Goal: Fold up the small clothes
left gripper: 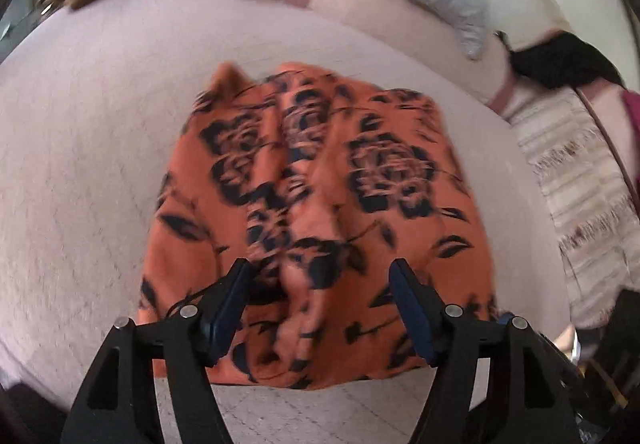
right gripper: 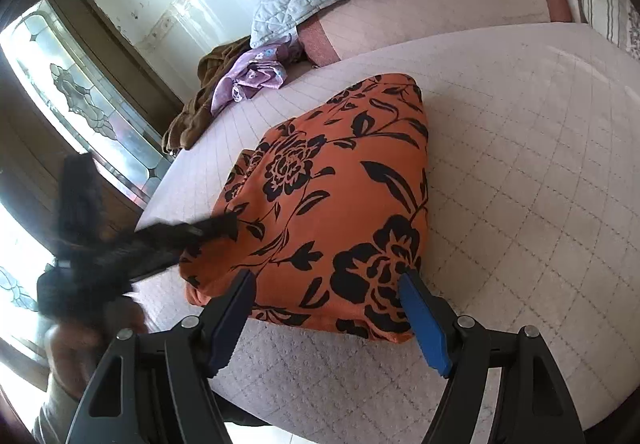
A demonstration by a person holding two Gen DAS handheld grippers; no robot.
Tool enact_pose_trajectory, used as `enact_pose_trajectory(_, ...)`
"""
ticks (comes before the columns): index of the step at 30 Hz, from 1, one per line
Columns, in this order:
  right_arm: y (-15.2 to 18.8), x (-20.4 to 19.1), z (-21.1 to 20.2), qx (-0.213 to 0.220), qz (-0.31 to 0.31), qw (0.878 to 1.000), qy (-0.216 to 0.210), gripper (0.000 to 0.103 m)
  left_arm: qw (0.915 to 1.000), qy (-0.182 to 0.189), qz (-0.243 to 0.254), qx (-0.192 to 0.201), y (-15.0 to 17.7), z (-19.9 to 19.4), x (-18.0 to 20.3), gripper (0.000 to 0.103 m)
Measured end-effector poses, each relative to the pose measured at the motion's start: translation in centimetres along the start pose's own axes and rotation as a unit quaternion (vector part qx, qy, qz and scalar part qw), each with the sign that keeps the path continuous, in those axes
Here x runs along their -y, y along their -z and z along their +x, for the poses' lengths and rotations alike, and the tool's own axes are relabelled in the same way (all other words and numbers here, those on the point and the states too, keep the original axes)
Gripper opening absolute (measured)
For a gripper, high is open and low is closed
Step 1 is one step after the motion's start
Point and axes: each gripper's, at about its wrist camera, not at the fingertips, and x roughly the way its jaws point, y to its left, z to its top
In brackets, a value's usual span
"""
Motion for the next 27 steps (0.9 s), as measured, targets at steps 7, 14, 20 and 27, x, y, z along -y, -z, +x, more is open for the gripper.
enact_pose_trajectory(7,0.4,1.4,-0.9,0.002,0.012,1.000,0.006,0.077,0.9994,0.016,-0.015,-0.028,0.6,1.0,-0.7,0.041)
enact_pose_trajectory(14,-0.1,0.4,-1.5,0.006,-0.004,1.000,0.018,0.077,0.9946,0.055,0.032,0.081,-0.8,-6.2,1.4,0.015)
enact_pose_trajectory(20,-0.9,-0.9,-1.5,0.007,-0.019,0.999,0.028,0.077,0.9987,-0.007,0.013,0.048,0.8,-3.2,-2.7,0.015)
enact_pose_trajectory(27,-0.3,-1.6,0.0,-0.019,-0.033,0.999,0.038,0.077,0.9969,-0.001,0.006,0.078,1.9,-4.5,-3.0,0.015)
